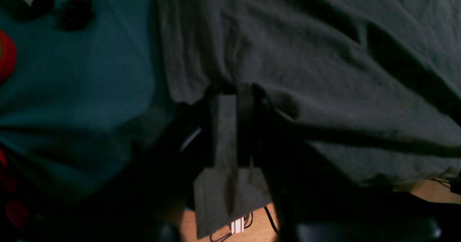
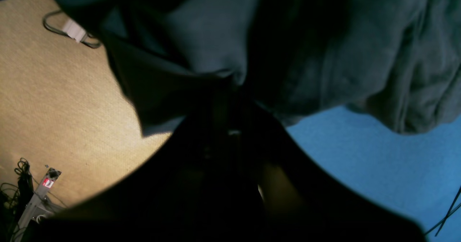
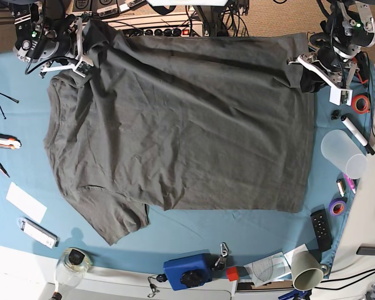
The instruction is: Fold the T-shirt properly
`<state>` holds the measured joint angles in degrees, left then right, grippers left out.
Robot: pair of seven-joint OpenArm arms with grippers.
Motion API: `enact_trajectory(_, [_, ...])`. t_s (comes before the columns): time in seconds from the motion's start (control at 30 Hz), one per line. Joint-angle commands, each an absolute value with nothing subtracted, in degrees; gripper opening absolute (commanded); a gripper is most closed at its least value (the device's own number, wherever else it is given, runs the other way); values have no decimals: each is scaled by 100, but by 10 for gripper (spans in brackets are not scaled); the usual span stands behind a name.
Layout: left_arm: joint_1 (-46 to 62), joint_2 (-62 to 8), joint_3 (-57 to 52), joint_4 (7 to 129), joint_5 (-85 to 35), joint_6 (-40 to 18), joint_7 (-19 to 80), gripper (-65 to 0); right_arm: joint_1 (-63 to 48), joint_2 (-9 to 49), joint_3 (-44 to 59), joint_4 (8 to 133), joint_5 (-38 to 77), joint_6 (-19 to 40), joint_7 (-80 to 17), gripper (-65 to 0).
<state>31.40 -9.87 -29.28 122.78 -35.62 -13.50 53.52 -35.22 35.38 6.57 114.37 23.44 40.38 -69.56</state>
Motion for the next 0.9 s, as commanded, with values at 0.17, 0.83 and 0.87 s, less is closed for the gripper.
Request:
enact_trajectory(0.17, [3142,-1031,-2950,12390,-3623,-1354,5247,-551,-3542,3588,637,11673,2510,4000,-7129,-650])
enact_trajectory(0.83, [3144,-1033,-2950,12390,-3597,-1354,5266,-650,-3557,2803,3046,12580,4401,3682,-7437,-650])
enact_trajectory(0.87, [3144,-1033,-2950,12390,-3599,-1354,5266,-650,-3557,2790,3159,12580,4477,3682,-7513,-650])
